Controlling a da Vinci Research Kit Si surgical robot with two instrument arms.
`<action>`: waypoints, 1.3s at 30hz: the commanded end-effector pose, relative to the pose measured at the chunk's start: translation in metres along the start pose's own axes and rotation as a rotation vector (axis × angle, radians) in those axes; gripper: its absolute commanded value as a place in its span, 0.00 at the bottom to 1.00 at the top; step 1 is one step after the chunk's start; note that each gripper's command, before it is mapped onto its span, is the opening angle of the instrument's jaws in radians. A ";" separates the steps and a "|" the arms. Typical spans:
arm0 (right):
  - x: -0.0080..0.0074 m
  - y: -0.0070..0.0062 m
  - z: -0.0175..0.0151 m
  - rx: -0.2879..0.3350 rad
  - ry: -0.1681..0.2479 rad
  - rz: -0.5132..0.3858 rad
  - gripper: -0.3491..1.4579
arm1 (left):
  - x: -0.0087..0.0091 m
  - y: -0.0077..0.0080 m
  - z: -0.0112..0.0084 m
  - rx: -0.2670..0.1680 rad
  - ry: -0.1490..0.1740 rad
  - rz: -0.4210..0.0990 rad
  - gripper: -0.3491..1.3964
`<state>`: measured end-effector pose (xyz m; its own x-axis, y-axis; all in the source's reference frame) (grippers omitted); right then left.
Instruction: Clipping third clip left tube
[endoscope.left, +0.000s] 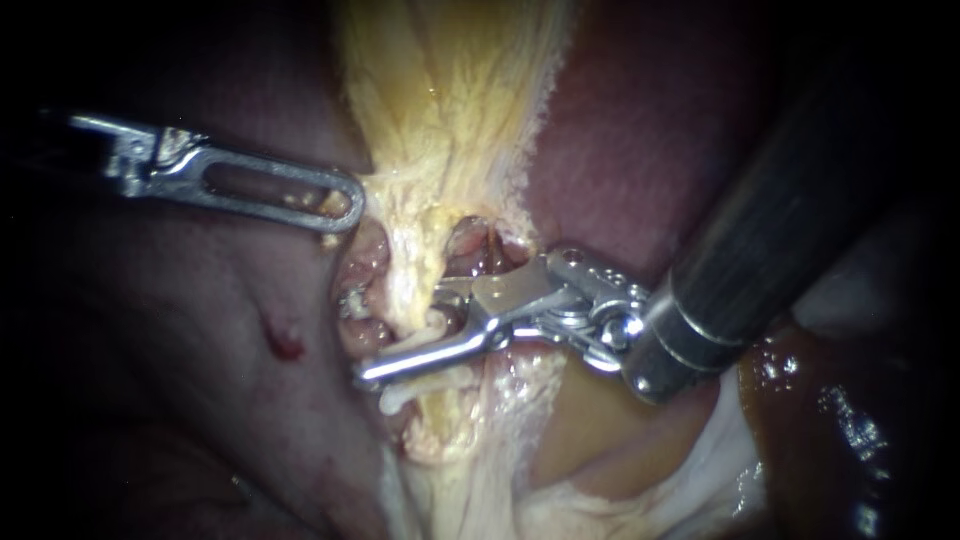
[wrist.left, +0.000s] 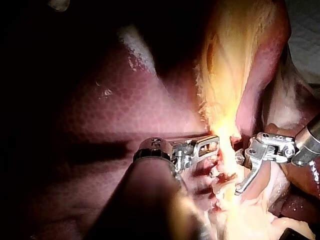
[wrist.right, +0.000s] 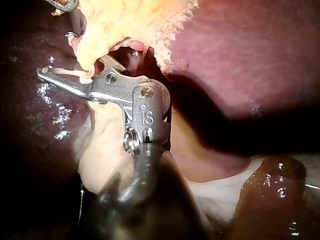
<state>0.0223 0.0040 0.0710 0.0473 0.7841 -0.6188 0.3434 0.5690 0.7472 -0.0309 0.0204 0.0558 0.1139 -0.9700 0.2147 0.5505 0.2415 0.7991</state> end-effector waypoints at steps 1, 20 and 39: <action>0.0000 -0.0002 0.0001 0.009 -0.002 0.000 0.47 | 0.0000 0.0000 0.0000 0.000 0.000 0.000 0.00; 0.0026 -0.0028 0.0000 -0.005 0.079 0.042 0.47 | -0.0001 0.0004 -0.0001 0.001 0.001 0.001 0.00; 0.0024 -0.0027 -0.0024 -0.069 0.089 0.051 0.24 | 0.0000 0.0005 0.0000 0.001 0.001 0.001 0.00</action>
<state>0.0191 0.0050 0.0681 -0.0214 0.8295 -0.5581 0.2749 0.5416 0.7944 -0.0306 0.0205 0.0563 0.1153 -0.9698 0.2152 0.5492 0.2427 0.7997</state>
